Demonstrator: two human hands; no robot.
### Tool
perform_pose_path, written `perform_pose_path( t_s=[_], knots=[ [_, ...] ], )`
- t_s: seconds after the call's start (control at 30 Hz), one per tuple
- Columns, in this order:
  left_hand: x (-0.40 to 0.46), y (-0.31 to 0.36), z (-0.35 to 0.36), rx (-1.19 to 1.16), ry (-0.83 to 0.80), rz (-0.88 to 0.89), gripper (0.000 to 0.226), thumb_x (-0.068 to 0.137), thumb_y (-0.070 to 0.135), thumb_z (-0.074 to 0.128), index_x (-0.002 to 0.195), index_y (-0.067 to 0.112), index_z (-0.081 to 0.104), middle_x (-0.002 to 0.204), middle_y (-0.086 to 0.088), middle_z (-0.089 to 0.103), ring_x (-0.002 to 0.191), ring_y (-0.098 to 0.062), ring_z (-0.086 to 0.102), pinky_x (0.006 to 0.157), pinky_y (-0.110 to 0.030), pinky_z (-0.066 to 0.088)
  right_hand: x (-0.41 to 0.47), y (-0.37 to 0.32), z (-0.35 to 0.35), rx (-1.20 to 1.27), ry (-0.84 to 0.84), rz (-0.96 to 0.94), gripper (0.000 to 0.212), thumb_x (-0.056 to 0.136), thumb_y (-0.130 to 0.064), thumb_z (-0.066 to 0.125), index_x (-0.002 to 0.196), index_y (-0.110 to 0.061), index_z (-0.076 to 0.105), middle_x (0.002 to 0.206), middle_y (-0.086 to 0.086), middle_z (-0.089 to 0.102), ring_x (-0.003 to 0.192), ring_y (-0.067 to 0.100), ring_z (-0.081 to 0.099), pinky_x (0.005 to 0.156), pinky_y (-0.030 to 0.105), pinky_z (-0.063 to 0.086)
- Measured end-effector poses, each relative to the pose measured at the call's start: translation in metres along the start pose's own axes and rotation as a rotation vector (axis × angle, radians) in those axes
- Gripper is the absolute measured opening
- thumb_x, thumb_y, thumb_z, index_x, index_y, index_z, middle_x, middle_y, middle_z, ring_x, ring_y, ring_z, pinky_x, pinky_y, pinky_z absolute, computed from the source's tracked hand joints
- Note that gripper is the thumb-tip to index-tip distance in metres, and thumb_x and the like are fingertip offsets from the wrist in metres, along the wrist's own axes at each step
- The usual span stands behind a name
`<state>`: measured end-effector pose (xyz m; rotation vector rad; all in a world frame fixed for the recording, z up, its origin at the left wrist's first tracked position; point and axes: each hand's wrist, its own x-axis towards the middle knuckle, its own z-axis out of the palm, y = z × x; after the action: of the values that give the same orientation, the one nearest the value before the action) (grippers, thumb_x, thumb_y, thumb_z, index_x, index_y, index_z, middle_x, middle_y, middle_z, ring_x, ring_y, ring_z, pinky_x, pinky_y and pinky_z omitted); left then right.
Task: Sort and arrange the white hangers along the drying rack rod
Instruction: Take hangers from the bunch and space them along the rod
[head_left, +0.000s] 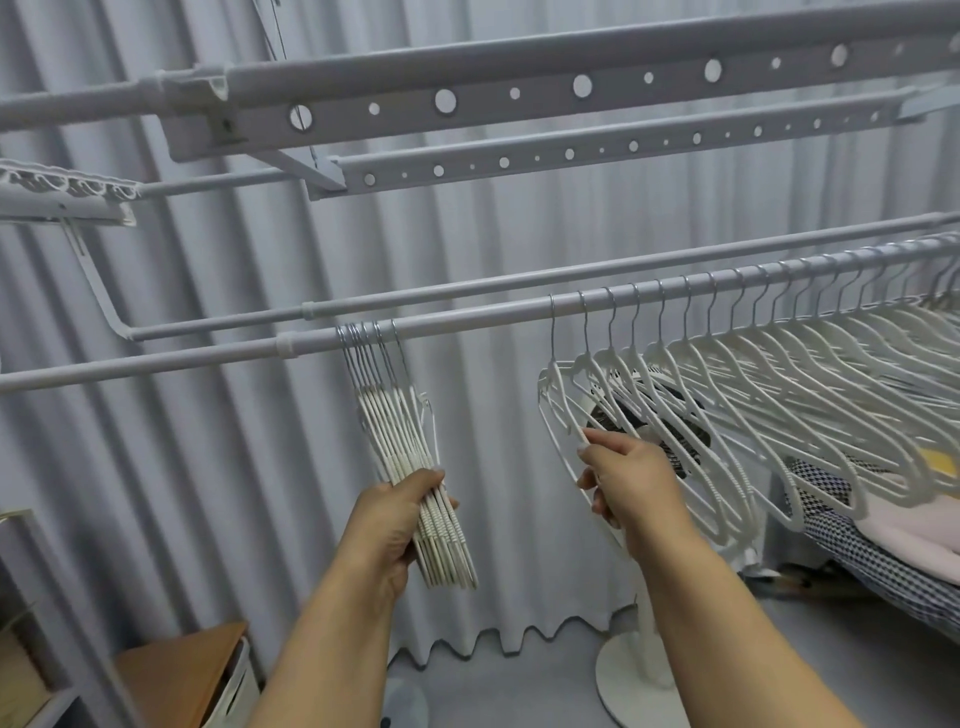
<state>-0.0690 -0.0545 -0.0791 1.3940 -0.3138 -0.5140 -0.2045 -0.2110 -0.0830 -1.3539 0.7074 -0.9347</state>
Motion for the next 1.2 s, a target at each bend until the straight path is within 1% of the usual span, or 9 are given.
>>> perform_pose_path(
  t_s=[0.4,0.5,0.6,0.7,0.83,0.93,1.0,1.1,1.2],
  knots=[
    [-0.003,-0.002,0.011,-0.003,-0.006,-0.002,0.026,0.087,0.015,0.067,0.105,-0.003,0.064,0.064,-0.011,0.068,0.055,-0.018,0.064,0.054,-0.027,0.049,-0.004,-0.001,-0.013,-0.241,0.034,-0.093,0.034,0.090,-0.016,0.055,0.123,-0.017,0.063,0.067,0.003,0.066,0.050,0.012,0.056,0.039,0.017,0.038],
    [-0.004,-0.002,0.012,-0.003,-0.012,-0.007,0.027,0.087,0.016,0.068,0.105,-0.004,0.064,0.063,-0.010,0.069,0.055,-0.018,0.064,0.056,-0.027,0.050,-0.017,-0.010,-0.013,-0.665,0.126,-0.185,0.040,0.092,-0.028,0.049,0.131,-0.020,0.056,0.096,0.005,0.070,0.079,0.022,0.063,0.064,0.026,0.042],
    [-0.006,-0.002,0.013,-0.020,-0.015,-0.006,0.030,0.087,0.016,0.068,0.107,-0.005,0.064,0.064,-0.011,0.070,0.056,-0.019,0.066,0.056,-0.027,0.051,-0.037,-0.026,-0.005,-1.007,0.282,-0.415,0.042,0.094,-0.035,0.044,0.130,-0.018,0.054,0.116,0.003,0.064,0.105,0.024,0.057,0.072,0.030,0.039],
    [-0.010,0.000,0.015,-0.045,-0.025,-0.002,0.025,0.089,0.015,0.065,0.106,-0.004,0.064,0.061,-0.010,0.069,0.052,-0.017,0.066,0.052,-0.025,0.051,-0.046,-0.032,0.015,-0.721,0.134,-0.477,0.036,0.093,-0.037,0.047,0.121,-0.018,0.062,0.112,-0.001,0.067,0.102,0.017,0.059,0.079,0.030,0.047],
    [-0.017,0.005,0.017,-0.094,-0.045,-0.017,0.022,0.090,0.010,0.062,0.103,-0.007,0.066,0.068,-0.015,0.069,0.053,-0.021,0.067,0.047,-0.026,0.052,-0.042,-0.017,0.057,-0.431,-0.286,-0.135,0.023,0.087,-0.042,0.055,0.097,-0.024,0.065,0.090,-0.002,0.070,0.089,0.019,0.066,0.082,0.040,0.054],
    [-0.019,0.007,0.013,-0.115,-0.049,-0.033,0.016,0.089,0.005,0.059,0.100,-0.003,0.068,0.065,-0.017,0.067,0.049,-0.025,0.066,0.043,-0.031,0.052,-0.041,-0.006,0.076,-0.303,-0.427,0.040,0.028,0.089,-0.039,0.058,0.106,-0.017,0.061,0.085,0.000,0.066,0.073,0.015,0.062,0.068,0.032,0.053],
    [-0.017,0.007,0.009,-0.113,-0.058,-0.040,0.015,0.090,0.007,0.060,0.098,-0.001,0.069,0.070,-0.019,0.068,0.054,-0.029,0.067,0.048,-0.038,0.056,-0.041,-0.004,0.080,-0.213,-0.466,0.111,0.027,0.091,-0.034,0.059,0.108,-0.013,0.059,0.081,0.003,0.064,0.065,0.014,0.059,0.058,0.027,0.049],
    [-0.013,0.005,0.003,-0.085,-0.074,-0.032,0.020,0.090,0.012,0.063,0.097,-0.005,0.069,0.073,-0.018,0.069,0.064,-0.029,0.067,0.074,-0.048,0.057,-0.039,-0.002,0.082,-0.161,-0.405,0.123,0.017,0.092,-0.025,0.057,0.105,-0.014,0.058,0.074,0.004,0.060,0.056,0.015,0.054,0.051,0.027,0.045],
    [-0.009,0.004,0.001,-0.048,-0.046,-0.013,0.015,0.090,0.012,0.062,0.086,-0.001,0.069,0.066,-0.011,0.067,0.063,-0.020,0.066,0.074,-0.039,0.054,-0.037,0.002,0.077,-0.217,-0.269,0.030,0.018,0.092,-0.025,0.053,0.109,-0.026,0.059,0.072,-0.001,0.060,0.059,0.015,0.055,0.052,0.027,0.043]
  ],
)
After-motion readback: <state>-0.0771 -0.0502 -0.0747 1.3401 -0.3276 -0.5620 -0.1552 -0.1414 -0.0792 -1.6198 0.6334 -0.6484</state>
